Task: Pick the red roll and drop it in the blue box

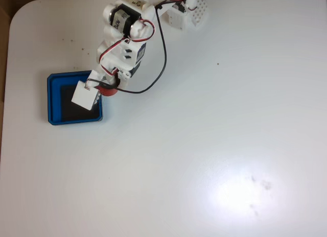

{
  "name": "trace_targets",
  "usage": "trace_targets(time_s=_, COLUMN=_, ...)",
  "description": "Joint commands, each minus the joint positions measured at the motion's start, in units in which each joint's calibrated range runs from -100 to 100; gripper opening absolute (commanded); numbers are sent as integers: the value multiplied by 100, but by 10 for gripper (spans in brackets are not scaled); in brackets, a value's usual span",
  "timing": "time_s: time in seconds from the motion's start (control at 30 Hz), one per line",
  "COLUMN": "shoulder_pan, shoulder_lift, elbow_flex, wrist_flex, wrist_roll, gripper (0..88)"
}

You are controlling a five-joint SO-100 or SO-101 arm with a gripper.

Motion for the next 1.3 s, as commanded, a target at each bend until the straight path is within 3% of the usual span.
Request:
trace_targets(time_s=0.0, shoulder_pan=378, shoulder_lift=228, elbow_flex=-987, wrist_flex=48, wrist_roll=32, gripper=5)
trace_targets(time_s=0.5, shoulder_pan=1062, shoulder_lift=1850, elbow_flex=-3062, wrist_flex=48, wrist_roll=5, gripper=5)
trace_targets(time_s=1.27, shoulder_pan=1511, shoulder_lift=3054, elbow_flex=-3970, wrist_flex=48, wrist_roll=-30, gripper=5)
